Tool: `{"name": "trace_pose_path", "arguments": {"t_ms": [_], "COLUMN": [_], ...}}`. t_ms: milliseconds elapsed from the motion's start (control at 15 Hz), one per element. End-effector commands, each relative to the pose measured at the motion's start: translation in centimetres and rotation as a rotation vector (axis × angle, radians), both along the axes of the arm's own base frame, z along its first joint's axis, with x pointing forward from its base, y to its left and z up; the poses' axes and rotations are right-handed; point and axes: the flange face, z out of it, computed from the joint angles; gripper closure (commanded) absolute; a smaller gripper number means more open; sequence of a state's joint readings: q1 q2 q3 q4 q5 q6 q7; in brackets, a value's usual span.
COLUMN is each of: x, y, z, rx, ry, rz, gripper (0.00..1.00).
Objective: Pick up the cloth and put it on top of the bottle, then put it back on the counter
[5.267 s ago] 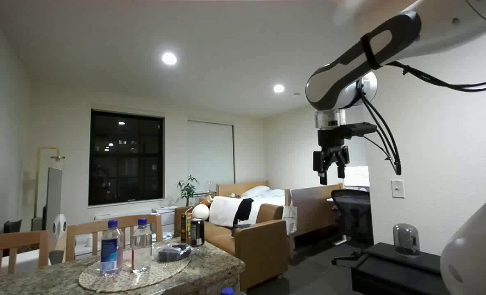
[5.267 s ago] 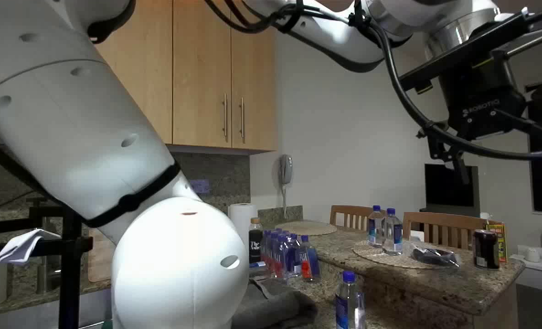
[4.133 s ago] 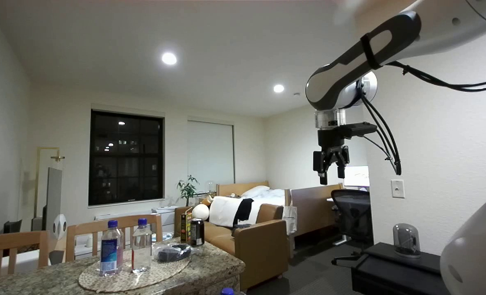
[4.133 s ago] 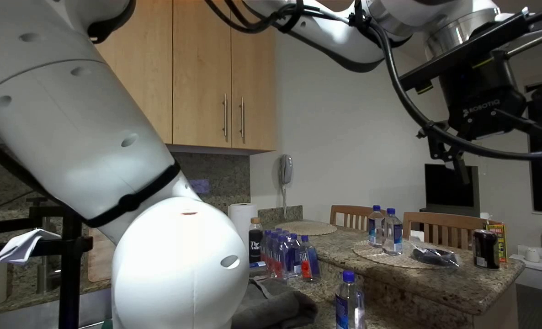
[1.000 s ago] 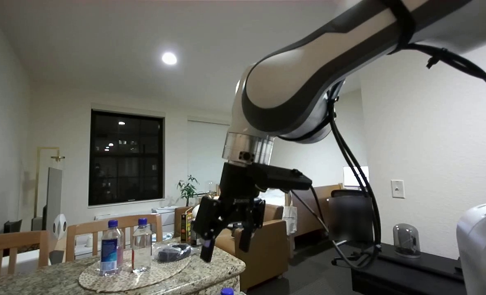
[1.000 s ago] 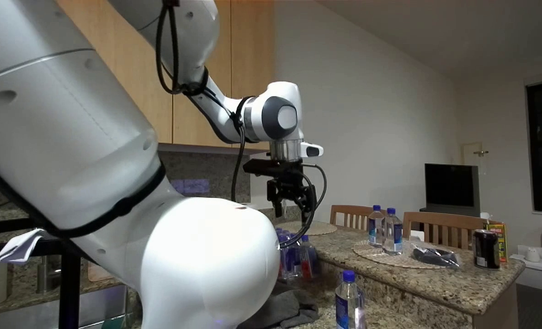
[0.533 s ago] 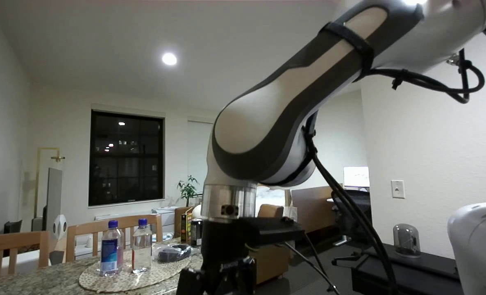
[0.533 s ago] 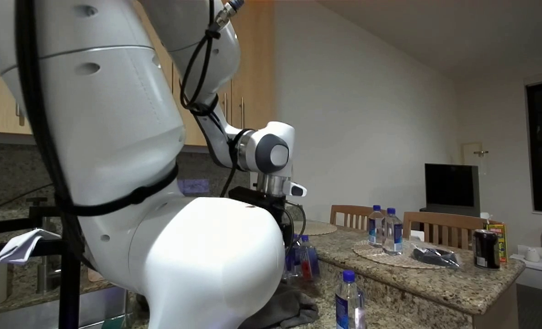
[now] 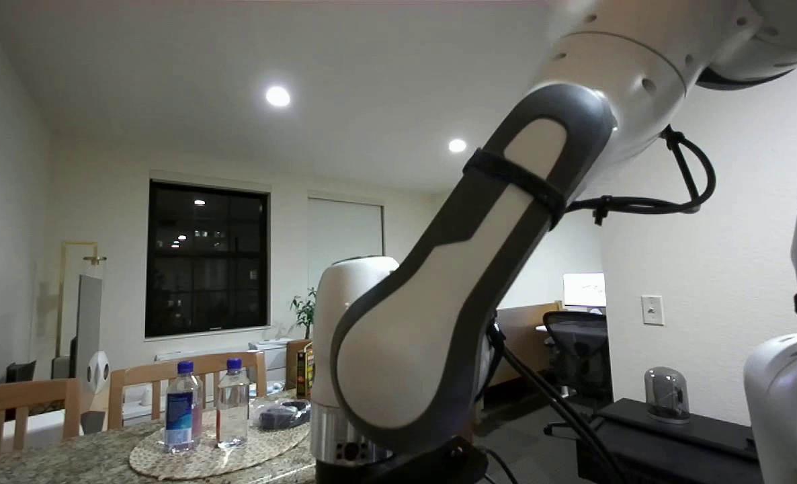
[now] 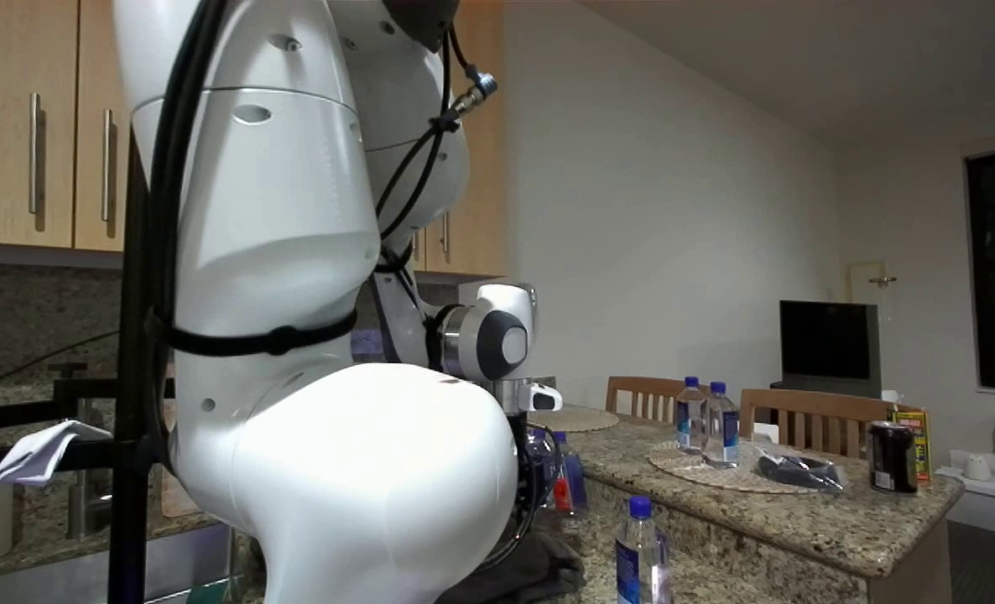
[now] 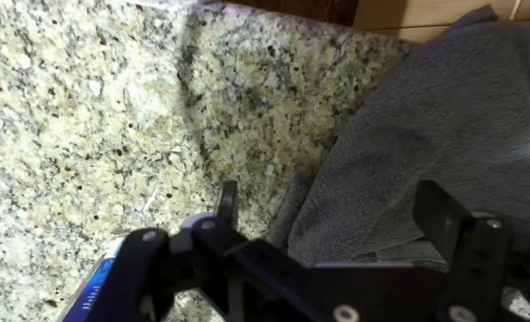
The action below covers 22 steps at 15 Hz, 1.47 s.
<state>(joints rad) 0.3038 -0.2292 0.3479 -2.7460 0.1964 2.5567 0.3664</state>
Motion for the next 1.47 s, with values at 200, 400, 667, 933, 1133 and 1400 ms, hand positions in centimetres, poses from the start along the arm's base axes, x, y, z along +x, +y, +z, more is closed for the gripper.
{"name": "trace_pose_path", "arguments": {"t_ms": [200,400,667,933,1133,1400], "x": [-0.7,-1.0,1.1,3.7,5.5,7.7], "y": [1.1,1.0,-0.1,-1.6,-1.4,-0.1], "z": [-0.7,-0.3,-2.5,-4.4,-7.1,-9.4], "rx": [-0.046,-0.081,-0.019,0.045,0.124,0.226], "ry": [-0.024,-0.019,0.021,-0.032,-0.038,-0.020], "rz": [0.001,0.007,-0.010,-0.072,-0.098,-0.119], "gripper": [0.00,0.00,0.00,0.00,0.00,0.00]}}
